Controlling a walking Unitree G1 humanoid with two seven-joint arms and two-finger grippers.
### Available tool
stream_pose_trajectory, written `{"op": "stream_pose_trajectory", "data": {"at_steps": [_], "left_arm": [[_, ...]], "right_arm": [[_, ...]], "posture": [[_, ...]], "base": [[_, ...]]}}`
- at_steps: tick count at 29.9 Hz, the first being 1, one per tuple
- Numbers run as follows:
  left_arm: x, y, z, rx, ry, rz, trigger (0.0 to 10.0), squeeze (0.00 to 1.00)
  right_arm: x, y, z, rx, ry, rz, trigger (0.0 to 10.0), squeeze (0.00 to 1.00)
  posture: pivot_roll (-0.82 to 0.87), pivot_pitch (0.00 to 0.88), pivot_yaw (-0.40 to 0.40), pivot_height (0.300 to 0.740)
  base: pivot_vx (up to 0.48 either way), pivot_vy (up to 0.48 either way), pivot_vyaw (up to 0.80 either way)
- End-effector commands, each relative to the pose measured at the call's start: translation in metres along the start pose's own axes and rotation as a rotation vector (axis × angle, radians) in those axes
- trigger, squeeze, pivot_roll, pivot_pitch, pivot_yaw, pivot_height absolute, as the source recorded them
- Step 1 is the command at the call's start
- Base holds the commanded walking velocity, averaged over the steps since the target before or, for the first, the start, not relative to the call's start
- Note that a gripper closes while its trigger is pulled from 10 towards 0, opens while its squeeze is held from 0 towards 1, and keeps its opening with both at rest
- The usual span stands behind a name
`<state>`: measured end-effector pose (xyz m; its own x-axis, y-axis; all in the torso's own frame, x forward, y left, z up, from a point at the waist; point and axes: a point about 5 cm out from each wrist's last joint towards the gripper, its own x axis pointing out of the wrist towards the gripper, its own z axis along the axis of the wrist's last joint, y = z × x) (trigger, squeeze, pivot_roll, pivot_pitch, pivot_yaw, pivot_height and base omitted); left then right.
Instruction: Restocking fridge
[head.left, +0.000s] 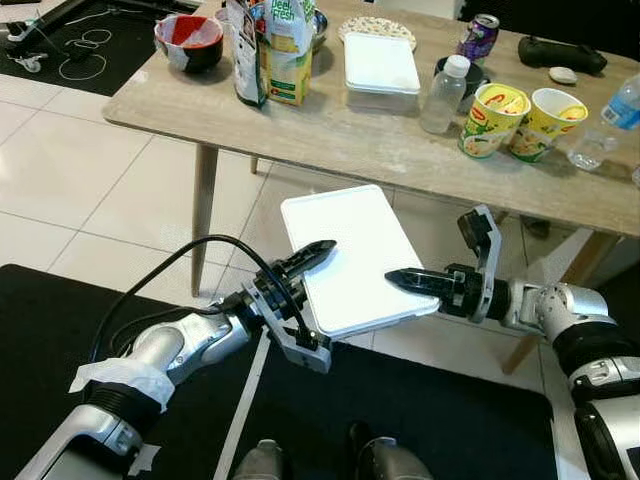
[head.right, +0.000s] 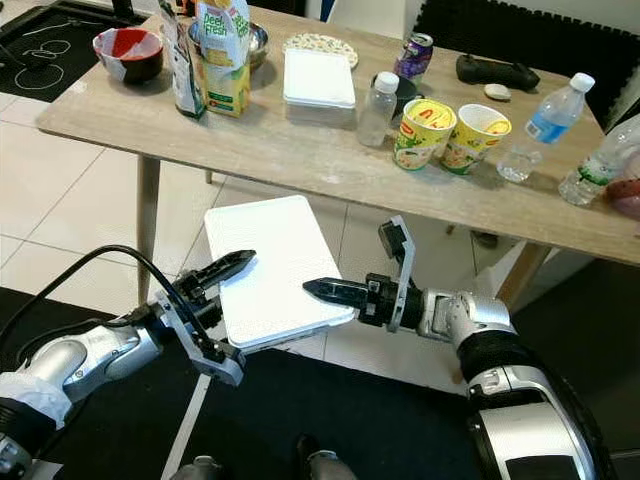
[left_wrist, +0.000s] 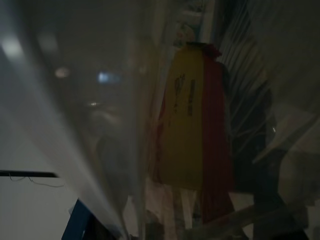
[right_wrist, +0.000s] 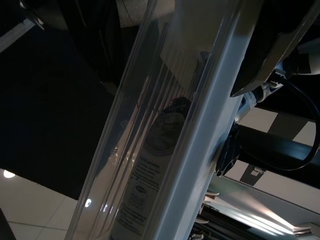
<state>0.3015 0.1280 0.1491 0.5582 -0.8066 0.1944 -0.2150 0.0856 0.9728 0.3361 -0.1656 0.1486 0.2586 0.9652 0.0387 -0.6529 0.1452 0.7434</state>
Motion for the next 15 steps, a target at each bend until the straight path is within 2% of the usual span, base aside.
{"op": "stream_pose_trajectory", "data": {"at_steps": [1,5,6,7,15], "left_arm": [[0.0081,0.0002,0.0098,-0.030,-0.050,0.030,10.0,0.00],[0.0082,-0.0003,0.0103,-0.037,-0.055,0.027,10.0,0.00],[0.0080,-0.0012,0.0106,-0.046,-0.056,0.022,10.0,0.05],[0.0075,-0.0028,0.0106,-0.063,-0.051,0.013,10.0,1.00],[0.0029,-0.0097,0.0148,-0.099,-0.065,-0.020,10.0,1.00]], "right_arm": [[0.0044,0.0037,-0.0001,-0.028,0.025,0.040,0.0,0.00],[0.0034,0.0033,0.0002,-0.029,0.025,0.034,0.0,0.00],[0.0024,0.0030,0.0007,-0.030,0.022,0.028,0.0,0.00],[0.0013,0.0025,0.0012,-0.033,0.019,0.020,0.0,0.00],[-0.0054,0.0007,0.0006,-0.030,0.009,0.002,0.0,0.00]], "posture": [[0.06,0.186,-0.111,0.740],[0.06,0.184,-0.111,0.740],[0.06,0.184,-0.111,0.740],[0.06,0.184,-0.111,0.740],[0.06,0.179,-0.108,0.740]], "base": [[0.000,0.000,0.00],[0.000,0.000,0.00],[0.000,0.000,0.00],[0.000,0.000,0.00],[0.000,0.000,0.00]]}}
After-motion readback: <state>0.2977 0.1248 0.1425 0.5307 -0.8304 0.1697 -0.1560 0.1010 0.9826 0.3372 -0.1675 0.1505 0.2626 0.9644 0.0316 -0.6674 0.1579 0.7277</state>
